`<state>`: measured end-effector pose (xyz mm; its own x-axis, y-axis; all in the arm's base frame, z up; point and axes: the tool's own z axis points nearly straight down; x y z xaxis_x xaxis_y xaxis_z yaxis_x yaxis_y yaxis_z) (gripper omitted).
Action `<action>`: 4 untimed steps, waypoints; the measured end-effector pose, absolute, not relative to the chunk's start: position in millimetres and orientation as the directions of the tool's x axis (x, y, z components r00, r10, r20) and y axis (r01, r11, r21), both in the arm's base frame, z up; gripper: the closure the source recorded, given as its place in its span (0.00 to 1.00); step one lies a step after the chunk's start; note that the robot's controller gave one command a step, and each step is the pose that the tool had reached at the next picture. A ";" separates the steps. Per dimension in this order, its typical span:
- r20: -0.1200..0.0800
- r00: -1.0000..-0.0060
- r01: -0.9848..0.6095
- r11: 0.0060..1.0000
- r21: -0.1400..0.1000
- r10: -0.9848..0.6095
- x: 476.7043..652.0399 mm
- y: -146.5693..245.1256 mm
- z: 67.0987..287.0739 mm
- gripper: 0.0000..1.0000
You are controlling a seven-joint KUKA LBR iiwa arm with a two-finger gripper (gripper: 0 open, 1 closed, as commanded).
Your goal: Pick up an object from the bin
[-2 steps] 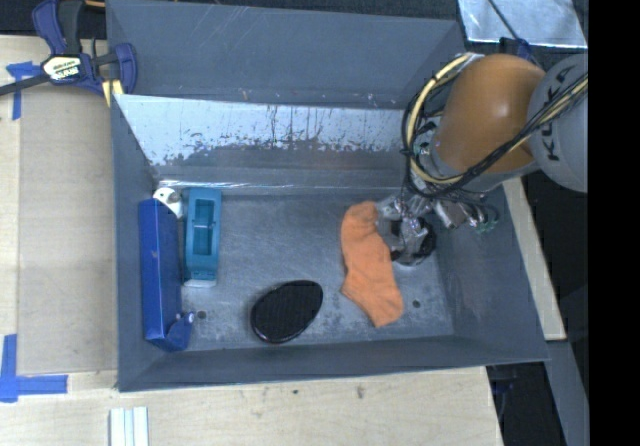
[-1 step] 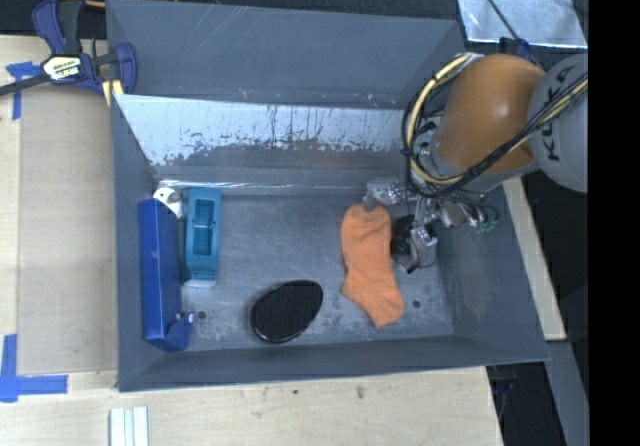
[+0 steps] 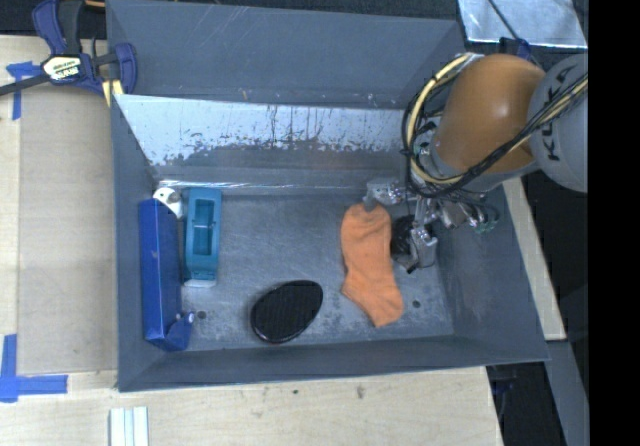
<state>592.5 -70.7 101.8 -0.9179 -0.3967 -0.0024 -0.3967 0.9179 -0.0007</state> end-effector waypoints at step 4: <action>-0.006 -0.940 -0.342 0.940 -0.002 -0.342 602.4 -0.8 144.2 0.00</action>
Offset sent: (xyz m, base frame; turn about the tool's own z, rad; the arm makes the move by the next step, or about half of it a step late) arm 0.0210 0.0254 0.0404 0.0824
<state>602.4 -0.8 144.2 -0.9395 -0.3425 -0.0057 -0.3425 0.9395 -0.0019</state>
